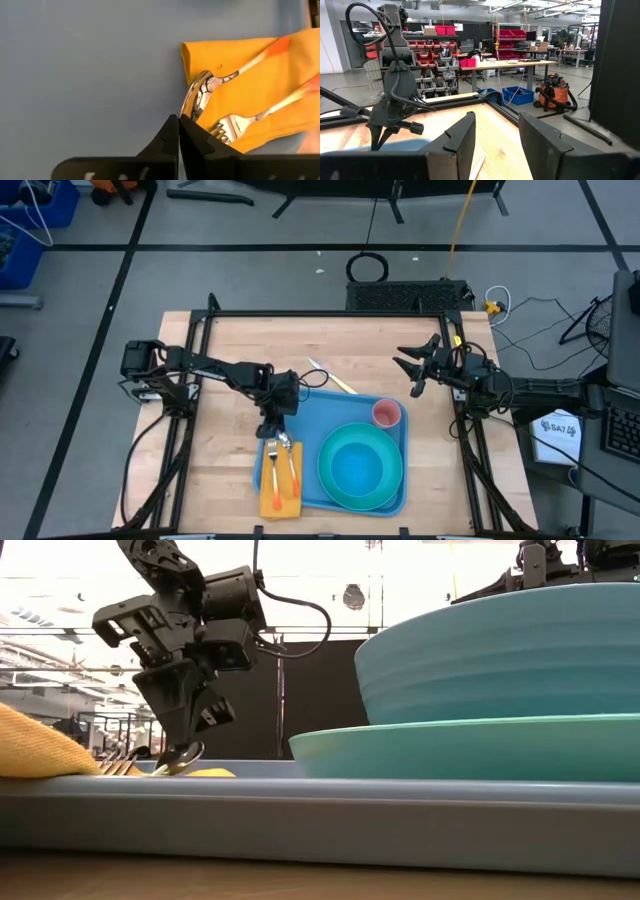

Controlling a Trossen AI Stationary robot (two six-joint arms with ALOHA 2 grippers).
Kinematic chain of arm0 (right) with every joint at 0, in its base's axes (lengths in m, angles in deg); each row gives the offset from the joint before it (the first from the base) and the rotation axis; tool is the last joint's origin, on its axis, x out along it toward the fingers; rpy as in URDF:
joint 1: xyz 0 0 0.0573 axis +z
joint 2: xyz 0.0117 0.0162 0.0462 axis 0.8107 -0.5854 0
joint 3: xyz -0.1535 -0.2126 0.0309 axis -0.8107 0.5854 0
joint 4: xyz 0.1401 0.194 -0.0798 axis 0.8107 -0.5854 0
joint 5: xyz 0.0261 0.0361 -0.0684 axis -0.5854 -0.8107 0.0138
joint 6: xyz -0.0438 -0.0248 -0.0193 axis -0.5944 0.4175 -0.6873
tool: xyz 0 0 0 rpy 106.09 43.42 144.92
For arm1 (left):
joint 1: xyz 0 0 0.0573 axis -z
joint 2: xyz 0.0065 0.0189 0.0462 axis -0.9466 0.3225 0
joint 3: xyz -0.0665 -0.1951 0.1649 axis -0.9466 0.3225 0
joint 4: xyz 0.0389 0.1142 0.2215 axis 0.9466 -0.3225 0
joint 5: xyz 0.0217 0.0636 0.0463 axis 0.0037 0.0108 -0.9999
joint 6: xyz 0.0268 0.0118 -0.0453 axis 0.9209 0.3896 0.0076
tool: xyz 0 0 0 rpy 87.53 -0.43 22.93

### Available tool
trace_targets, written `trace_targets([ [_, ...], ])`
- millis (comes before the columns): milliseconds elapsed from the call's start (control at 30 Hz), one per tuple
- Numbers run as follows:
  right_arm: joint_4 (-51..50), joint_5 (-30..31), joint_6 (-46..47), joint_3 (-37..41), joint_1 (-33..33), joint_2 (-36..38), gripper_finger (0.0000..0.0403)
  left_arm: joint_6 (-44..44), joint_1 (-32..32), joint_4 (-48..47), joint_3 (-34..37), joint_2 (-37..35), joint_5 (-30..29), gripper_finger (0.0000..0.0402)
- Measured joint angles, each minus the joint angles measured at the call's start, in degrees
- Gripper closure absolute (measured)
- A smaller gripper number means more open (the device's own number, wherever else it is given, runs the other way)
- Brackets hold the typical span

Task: Set up tray
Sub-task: Put the orange spoon on top of the yellow table napkin

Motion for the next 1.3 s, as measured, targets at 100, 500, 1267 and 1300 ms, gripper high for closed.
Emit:
trace_targets([
  [100, 0.2, 0.0, 0.0, 0.0, 0.0, 0.0, 0.0261, 0.0, 0.0, -0.6, 0.0, 0.0, 1.3, 0.0401],
  [500, 0.3, 0.1, -0.4, 0.0, 0.0, 0.0, 0.0261, -1.5, 0.5, -3.5, 0.0, 0.0, 0.3, 0.0399],
  [1267, 1.0, 0.1, -1.2, 0.0, 0.0, 0.0, 0.0261, -3.8, 2.0, -0.4, 0.0, -0.5, -5.8, 0.0256],
  [1300, 1.0, 0.1, -1.2, 0.0, 0.0, 0.0, 0.0261, -3.6, 2.2, -0.4, 0.0, -0.5, -5.8, 0.0251],
])
